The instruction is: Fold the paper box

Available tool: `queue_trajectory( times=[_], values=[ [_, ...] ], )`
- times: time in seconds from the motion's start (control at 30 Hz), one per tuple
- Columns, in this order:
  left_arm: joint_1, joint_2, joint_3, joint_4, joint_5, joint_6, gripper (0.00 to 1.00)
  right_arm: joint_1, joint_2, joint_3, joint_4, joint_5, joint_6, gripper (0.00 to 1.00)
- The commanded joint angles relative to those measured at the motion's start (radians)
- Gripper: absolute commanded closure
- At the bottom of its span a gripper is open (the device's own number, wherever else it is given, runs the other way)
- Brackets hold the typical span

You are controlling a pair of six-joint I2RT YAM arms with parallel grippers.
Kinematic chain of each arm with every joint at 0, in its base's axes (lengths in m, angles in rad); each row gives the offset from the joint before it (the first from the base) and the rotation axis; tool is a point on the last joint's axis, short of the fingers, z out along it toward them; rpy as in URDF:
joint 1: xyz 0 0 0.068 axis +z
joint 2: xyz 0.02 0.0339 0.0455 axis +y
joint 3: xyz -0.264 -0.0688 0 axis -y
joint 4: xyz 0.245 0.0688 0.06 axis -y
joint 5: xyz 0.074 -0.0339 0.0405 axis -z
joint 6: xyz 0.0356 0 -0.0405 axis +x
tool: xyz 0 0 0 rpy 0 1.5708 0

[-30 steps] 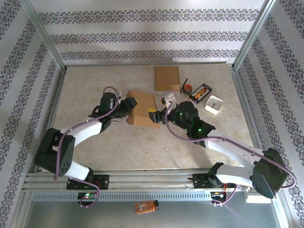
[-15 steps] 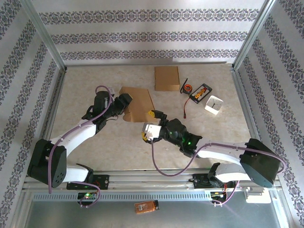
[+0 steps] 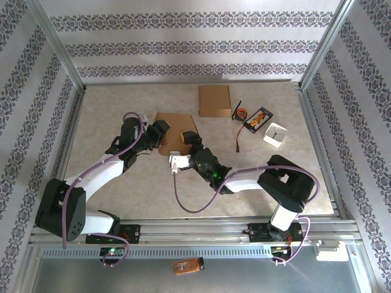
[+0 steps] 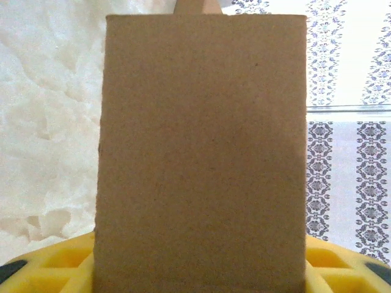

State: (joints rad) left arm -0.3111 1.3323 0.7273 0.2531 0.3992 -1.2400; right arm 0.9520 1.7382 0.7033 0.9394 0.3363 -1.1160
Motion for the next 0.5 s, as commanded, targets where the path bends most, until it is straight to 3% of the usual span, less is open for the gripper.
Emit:
queue_trajectory(
  times=[0.0,0.3,0.47],
  values=[
    [0.021,-0.005,-0.012,0.083,0.032,-0.057,0.59,0.009,0.047,0.032,0.155,0.096,-0.085,0.05],
    [0.020,0.027,-0.013,0.139,0.064,-0.084,0.58,0.010,0.061,0.043,0.126,0.087,-0.030,0.33],
    [0.022,0.031,-0.011,0.150,0.073,-0.075,0.49,0.010,0.042,0.028,0.110,0.075,-0.013,0.44]
  ],
)
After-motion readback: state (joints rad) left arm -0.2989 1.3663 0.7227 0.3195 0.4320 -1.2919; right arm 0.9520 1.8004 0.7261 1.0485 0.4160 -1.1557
